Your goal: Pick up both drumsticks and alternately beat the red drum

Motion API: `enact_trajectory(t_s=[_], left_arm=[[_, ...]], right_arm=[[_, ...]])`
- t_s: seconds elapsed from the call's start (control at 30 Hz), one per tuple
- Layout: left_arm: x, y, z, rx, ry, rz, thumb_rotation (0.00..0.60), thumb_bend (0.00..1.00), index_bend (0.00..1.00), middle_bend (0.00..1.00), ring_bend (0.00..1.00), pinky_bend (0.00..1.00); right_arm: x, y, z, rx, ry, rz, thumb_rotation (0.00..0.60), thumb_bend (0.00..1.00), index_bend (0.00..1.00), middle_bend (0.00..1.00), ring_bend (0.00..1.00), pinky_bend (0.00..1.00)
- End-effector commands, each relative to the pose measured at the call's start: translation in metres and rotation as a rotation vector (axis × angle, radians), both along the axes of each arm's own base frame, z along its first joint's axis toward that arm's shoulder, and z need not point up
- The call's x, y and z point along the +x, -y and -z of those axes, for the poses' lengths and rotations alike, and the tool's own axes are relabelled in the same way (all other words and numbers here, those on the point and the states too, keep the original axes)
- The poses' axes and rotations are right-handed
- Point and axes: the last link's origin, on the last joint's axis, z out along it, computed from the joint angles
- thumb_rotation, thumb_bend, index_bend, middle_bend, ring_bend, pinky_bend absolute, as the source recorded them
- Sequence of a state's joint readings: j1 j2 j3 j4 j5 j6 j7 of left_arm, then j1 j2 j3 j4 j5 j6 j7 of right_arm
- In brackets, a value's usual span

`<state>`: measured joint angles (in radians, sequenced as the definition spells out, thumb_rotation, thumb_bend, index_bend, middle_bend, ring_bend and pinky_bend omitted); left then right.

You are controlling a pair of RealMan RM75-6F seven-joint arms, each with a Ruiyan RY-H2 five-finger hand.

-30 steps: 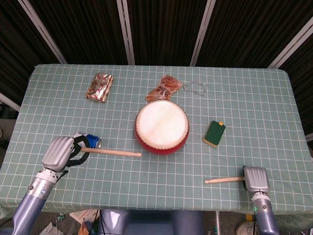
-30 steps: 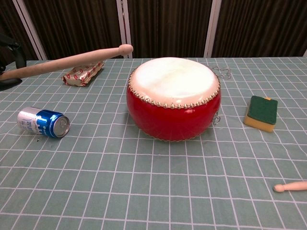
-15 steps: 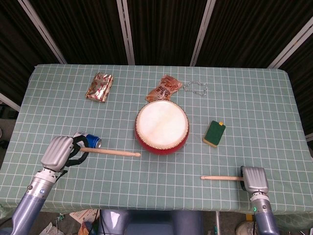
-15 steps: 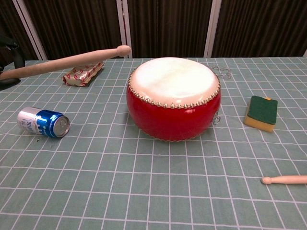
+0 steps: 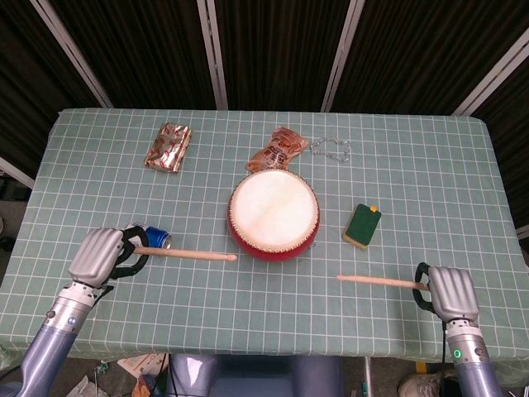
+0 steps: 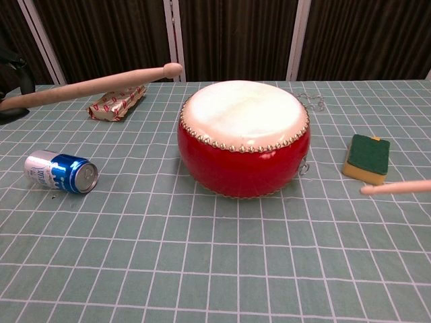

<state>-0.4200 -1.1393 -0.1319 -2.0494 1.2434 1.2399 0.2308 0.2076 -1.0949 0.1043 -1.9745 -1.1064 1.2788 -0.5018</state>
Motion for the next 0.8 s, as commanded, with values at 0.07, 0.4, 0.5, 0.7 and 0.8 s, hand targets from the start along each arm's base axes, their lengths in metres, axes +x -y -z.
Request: enact_trajectory(t_s=[0.07,0.4,0.5,0.7,0.8], left_arm=[[0.005,-0.006,-0.004,0.013,0.002,0.011,0.600,0.53,0.79,1.00,1.00,1.00],[0.026,-0.037,-0.017,0.047,-0.014,0.038,0.600,0.53,0.79,1.00,1.00,1.00],[0.028,-0.049,-0.019,0.052,-0.039,0.036,0.600,0.53,0.79,1.00,1.00,1.00],[0.029,-0.070,-0.021,0.058,-0.042,0.004,0.600,0.53,0.79,1.00,1.00,1.00],[0.030,-0.076,-0.021,0.060,0.002,-0.017,0.600,0.53,0.79,1.00,1.00,1.00]], right_arm=[[0.007,0.007,-0.033,-0.089,0.101,0.027,0.600,0.60,0.98,1.00,1.00,1.00],[0.031,0.031,-0.081,-0.161,0.232,0.054,0.600,0.60,0.99,1.00,1.00,1.00],[0.044,0.043,-0.085,-0.143,0.215,0.042,0.600,0.60,0.99,1.00,1.00,1.00],[0.073,0.070,-0.081,-0.113,0.215,0.036,0.600,0.60,0.99,1.00,1.00,1.00],[0.081,0.081,-0.074,-0.098,0.210,0.037,0.600,0.60,0.99,1.00,1.00,1.00]])
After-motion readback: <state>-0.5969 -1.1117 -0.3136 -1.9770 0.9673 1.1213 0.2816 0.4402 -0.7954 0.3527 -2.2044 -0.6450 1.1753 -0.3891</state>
